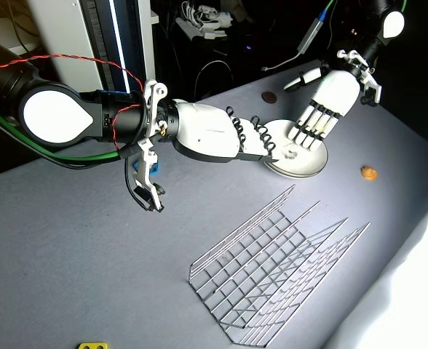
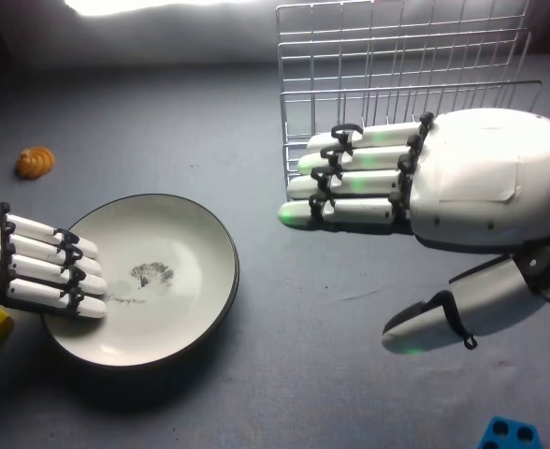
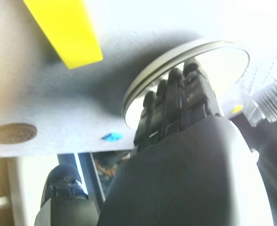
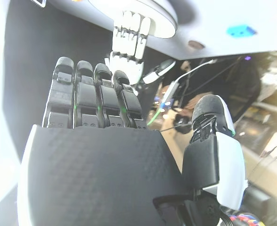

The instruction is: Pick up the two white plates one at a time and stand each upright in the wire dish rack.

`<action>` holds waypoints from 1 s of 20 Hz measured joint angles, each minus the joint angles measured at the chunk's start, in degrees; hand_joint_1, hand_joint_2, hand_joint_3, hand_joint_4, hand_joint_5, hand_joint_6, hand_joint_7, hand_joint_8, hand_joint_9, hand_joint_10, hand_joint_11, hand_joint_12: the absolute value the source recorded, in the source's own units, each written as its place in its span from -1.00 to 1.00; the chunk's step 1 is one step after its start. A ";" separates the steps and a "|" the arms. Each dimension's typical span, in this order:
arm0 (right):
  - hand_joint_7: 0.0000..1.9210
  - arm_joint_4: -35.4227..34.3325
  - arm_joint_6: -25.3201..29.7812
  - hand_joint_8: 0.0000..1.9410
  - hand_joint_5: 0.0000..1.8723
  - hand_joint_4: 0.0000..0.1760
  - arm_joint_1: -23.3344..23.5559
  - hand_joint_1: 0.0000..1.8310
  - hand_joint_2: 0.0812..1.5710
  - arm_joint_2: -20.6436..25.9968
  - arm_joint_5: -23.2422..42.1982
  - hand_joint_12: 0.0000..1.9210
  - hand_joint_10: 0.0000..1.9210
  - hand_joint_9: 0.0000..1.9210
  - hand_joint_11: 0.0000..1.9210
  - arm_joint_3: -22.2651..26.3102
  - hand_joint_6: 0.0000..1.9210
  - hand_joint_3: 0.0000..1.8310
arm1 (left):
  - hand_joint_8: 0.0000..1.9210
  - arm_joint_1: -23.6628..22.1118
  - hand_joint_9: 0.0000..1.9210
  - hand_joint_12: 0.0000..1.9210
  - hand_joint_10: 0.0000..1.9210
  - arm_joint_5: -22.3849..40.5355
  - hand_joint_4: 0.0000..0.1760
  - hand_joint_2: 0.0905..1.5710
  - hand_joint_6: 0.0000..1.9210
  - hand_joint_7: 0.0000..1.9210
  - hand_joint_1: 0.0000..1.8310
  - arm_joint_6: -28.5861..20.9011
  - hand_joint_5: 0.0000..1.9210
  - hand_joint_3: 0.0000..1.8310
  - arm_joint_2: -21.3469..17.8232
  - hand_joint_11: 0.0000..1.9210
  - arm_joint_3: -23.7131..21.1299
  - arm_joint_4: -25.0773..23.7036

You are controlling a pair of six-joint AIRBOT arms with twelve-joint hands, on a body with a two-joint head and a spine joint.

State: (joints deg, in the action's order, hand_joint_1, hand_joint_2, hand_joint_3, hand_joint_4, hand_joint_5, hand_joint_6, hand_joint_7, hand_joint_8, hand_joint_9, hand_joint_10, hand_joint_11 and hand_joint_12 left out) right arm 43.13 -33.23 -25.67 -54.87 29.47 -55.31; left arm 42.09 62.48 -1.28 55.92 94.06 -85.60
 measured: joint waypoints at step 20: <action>-1.00 -5.18 -18.84 -1.00 -1.00 -1.00 -1.42 -1.00 0.36 -0.57 0.44 -1.00 -1.00 -1.00 -1.00 1.64 -1.00 -1.00 | -1.00 -0.13 -1.00 -1.00 -1.00 -2.08 -1.00 0.16 -1.00 -1.00 -1.00 1.07 -1.00 -0.99 3.72 -1.00 -2.05 2.64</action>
State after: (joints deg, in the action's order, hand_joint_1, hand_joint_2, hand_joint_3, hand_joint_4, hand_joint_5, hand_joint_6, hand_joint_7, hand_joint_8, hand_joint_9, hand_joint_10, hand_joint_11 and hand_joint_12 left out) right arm 37.95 -52.07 -27.09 -55.44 29.91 -53.67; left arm 41.95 60.40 -0.21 59.64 92.01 -82.96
